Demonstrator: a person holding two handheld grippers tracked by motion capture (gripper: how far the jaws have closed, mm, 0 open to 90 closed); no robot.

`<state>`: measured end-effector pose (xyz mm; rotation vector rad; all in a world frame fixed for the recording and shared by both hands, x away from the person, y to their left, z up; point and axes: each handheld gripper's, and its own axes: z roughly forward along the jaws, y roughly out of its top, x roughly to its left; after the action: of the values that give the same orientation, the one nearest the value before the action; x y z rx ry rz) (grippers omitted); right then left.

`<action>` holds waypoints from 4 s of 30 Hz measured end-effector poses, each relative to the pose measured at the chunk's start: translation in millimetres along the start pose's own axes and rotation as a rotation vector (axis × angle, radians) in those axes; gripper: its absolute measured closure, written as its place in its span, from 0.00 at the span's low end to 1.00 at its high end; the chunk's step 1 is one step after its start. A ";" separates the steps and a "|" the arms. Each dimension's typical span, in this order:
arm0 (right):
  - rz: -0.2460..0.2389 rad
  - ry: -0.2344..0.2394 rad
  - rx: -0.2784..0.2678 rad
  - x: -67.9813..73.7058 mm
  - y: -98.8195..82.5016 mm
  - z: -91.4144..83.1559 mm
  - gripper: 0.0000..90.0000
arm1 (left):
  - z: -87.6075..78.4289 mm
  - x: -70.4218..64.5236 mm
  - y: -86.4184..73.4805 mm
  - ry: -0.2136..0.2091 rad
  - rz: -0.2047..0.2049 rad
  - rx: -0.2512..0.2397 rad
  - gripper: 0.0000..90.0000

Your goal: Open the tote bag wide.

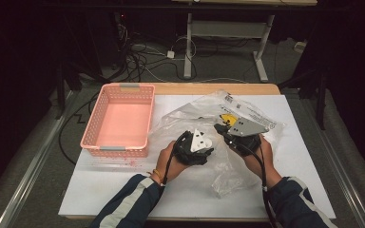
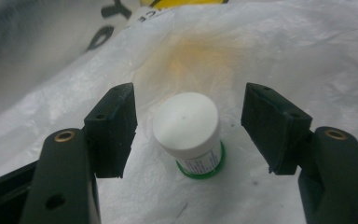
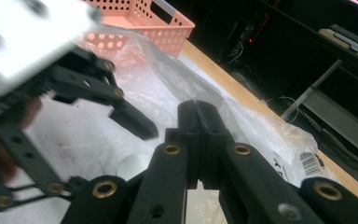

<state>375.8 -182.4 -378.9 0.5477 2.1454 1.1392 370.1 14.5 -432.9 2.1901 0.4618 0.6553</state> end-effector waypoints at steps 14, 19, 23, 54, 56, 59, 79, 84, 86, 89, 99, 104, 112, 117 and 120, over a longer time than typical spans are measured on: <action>0.011 -0.003 0.027 -6.2 -5.5 -3.0 1.00 | -110.9 20.5 -38.3 0.229 -0.052 -0.081 0.28; 0.008 -0.002 0.043 -6.3 -7.9 -0.1 1.00 | -104.9 40.7 -56.8 0.278 -0.103 0.037 0.32; 0.008 -0.001 0.059 -7.1 -10.7 1.4 1.00 | -92.6 54.0 -64.4 0.198 -0.168 0.094 0.32; 0.094 -0.061 0.075 -38.5 -28.1 -1.3 0.86 | -35.9 43.3 -44.0 0.010 -0.188 0.090 0.94; 0.101 -0.049 0.063 -36.9 -27.2 -4.2 0.74 | -38.5 43.3 -43.8 0.016 -0.186 0.084 0.94; 0.091 -0.031 0.049 -31.0 -25.5 -11.1 0.65 | -41.1 43.0 -43.8 0.018 -0.184 0.079 0.94; 0.092 0.180 -0.058 29.5 -48.7 -95.6 0.31 | -37.3 36.6 -49.0 0.012 -0.165 0.109 0.94; 0.050 0.276 0.062 53.3 -72.7 -88.3 0.25 | -36.3 36.1 -50.0 0.013 -0.162 0.112 0.94; 0.057 0.304 0.090 58.8 -79.6 -82.8 0.22 | -36.7 36.0 -50.2 0.017 -0.161 0.110 0.94; 0.016 0.327 0.129 66.0 -84.3 -72.5 0.17 | -38.1 34.8 -50.8 0.023 -0.152 0.101 0.93; -0.055 0.282 0.240 81.6 -93.7 -49.1 0.34 | -42.8 36.8 -52.7 0.028 -0.157 0.089 0.93; -0.068 0.305 0.275 82.5 -98.0 -42.5 0.63 | -43.4 36.5 -53.1 0.032 -0.154 0.089 0.93; -0.074 0.331 0.284 78.3 -95.7 -42.1 0.99 | -44.5 36.6 -52.6 0.029 -0.151 0.080 0.93; -0.044 0.282 0.185 69.2 -84.7 -53.6 1.00 | -50.2 38.2 -50.8 0.046 -0.157 0.063 0.93; -0.028 0.245 0.121 62.0 -77.8 -61.7 1.00 | -55.7 40.3 -49.2 0.054 -0.160 0.045 0.93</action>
<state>283.6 -221.4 -439.6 0.4482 2.4368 1.1143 364.1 98.7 -427.8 2.1547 0.6788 0.6229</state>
